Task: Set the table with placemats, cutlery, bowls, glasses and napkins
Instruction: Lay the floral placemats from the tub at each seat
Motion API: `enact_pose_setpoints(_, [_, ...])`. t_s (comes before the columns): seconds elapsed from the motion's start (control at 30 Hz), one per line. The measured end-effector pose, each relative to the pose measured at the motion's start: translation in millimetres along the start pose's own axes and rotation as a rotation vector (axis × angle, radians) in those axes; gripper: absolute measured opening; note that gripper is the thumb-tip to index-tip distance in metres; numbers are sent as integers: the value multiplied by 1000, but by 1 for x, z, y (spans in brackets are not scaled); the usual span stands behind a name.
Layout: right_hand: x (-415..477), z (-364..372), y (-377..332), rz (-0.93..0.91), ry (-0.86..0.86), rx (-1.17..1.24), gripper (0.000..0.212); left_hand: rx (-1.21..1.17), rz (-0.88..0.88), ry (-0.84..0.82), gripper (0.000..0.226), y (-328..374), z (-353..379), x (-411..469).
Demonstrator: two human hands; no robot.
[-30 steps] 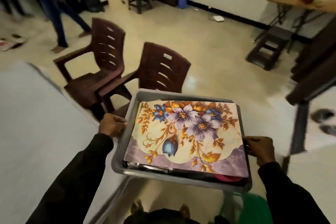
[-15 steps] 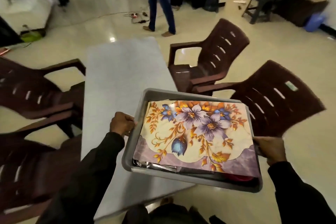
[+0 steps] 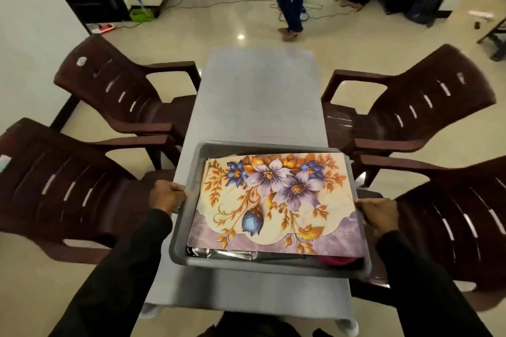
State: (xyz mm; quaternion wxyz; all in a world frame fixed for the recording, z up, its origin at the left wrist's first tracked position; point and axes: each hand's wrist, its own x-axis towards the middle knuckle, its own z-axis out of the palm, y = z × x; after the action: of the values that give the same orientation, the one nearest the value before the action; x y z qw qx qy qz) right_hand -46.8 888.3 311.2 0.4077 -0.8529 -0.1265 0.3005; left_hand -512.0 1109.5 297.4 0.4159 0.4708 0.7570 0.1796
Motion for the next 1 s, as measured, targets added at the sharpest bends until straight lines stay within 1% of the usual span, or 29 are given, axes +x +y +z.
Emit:
enact_pose_setpoints(0.1, [9,26,-26,-22,-57,-3,3,15,-19,45,15,5,-6,19])
enact_pose_setpoints(0.23, [30,60,-56,-49,-51,6,10,-11,-17,45,13,18,-9,58])
enact_pose_setpoints(0.37, [72,92,-74,-46,15,-99,22,-24,9,-9,10,42,-2,113])
enact_pose_setpoints(0.47, [110,112,-89,-38,49,-144,28,-30,15,-18,8,65,8,149])
enact_pose_setpoints(0.53, [146,129,-86,-50,16,-197,32,-15,41,-46,7,80,17,180])
enact_pose_setpoints(0.57, [179,138,-70,-52,-5,-200,38,1,48,-57,7,87,21,196])
enact_pose_setpoints(0.63, [204,143,-66,-48,4,-161,46,-24,51,-59,8,97,24,208])
enact_pose_setpoints(0.67, [211,147,-71,-45,19,-134,45,-31,51,-59,10,102,27,216])
enact_pose_setpoints(0.77, [202,162,-110,-44,39,-112,30,-53,60,-80,15,118,39,238])
enact_pose_setpoints(0.83, [201,171,-128,-44,68,-115,24,-66,57,-89,12,124,46,253])
enact_pose_setpoints(1.0, [215,197,-144,-39,104,-118,17,-54,32,-98,12,125,54,280])
